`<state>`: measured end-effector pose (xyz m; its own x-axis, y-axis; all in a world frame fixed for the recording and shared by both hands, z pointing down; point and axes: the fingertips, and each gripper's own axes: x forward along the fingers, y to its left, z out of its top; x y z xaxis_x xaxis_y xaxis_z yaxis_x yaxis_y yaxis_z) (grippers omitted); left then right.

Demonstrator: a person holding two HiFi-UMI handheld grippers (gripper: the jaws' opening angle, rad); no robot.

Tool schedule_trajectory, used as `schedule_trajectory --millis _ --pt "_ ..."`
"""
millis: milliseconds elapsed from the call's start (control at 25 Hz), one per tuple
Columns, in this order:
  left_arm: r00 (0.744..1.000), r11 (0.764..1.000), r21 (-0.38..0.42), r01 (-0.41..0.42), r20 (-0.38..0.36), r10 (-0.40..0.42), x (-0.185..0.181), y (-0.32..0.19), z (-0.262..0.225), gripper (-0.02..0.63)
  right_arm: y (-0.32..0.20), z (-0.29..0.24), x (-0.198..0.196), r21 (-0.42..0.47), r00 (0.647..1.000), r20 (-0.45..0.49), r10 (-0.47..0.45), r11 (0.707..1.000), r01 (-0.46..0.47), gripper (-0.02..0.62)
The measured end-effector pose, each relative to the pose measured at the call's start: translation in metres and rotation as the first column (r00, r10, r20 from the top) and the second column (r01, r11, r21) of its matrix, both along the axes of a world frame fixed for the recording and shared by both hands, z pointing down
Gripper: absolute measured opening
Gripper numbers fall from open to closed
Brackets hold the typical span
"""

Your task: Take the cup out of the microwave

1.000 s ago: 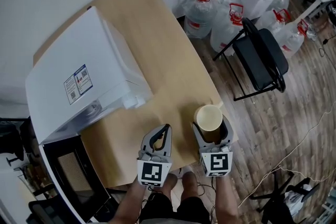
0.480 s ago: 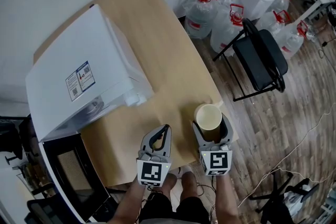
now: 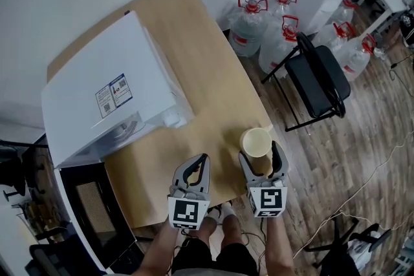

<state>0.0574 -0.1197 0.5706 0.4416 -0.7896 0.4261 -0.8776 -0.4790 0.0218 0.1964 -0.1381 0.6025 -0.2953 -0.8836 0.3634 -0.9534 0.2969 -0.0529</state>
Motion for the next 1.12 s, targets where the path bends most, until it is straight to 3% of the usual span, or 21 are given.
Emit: schedule_trajectory --millis 560,960,1040,1120 --pt "0.996 0.986 0.139 0.087 -0.011 -0.086 -0.033 0.000 -0.095 0.023 0.001 -0.097 -0.034 0.097 0.997 0.012 -0.080 0.992 0.078 0.380" --pt "0.973 0.948 0.224 0.227 0.000 -0.232 -0.094 0.020 -0.165 0.021 0.007 -0.172 -0.107 0.176 0.962 0.044 -0.271 0.950 0.259 0.379" --pt "0.962 0.934 0.242 0.263 0.003 -0.272 -0.109 0.027 -0.178 0.023 0.009 -0.186 -0.121 0.198 0.951 0.057 -0.303 0.937 0.287 0.363" --pt "0.952 0.920 0.258 0.294 0.006 -0.306 -0.122 0.035 -0.189 0.023 0.012 -0.200 -0.133 0.219 0.944 0.058 -0.325 0.927 0.306 0.290"
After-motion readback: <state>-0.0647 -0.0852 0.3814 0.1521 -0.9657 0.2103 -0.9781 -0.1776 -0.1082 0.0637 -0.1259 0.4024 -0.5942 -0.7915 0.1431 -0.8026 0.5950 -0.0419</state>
